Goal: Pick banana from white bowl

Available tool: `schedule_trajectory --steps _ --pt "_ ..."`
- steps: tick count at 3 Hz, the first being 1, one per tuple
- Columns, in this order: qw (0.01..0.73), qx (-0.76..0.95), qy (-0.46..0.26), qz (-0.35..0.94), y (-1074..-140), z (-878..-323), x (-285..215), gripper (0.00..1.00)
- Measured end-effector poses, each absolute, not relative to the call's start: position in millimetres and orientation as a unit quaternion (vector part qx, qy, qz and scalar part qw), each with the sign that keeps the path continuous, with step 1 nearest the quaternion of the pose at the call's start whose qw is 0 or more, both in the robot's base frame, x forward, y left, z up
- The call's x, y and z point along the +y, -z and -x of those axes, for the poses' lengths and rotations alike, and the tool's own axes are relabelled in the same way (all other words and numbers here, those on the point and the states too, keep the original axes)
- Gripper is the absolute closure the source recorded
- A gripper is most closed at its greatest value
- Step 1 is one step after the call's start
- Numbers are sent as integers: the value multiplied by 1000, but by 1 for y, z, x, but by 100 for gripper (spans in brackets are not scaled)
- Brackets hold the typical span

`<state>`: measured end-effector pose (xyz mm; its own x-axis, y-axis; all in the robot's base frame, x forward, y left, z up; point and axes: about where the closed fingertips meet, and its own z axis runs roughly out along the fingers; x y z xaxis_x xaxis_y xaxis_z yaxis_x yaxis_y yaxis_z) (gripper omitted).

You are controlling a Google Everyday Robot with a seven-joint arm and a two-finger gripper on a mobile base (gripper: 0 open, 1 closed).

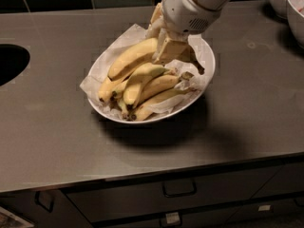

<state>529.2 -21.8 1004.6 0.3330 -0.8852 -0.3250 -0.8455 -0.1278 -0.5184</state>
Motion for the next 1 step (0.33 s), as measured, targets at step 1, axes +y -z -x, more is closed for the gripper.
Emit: schedule_trajectory --steps 1 --pt "324 577 32 749 -1005 -529 -23 100"
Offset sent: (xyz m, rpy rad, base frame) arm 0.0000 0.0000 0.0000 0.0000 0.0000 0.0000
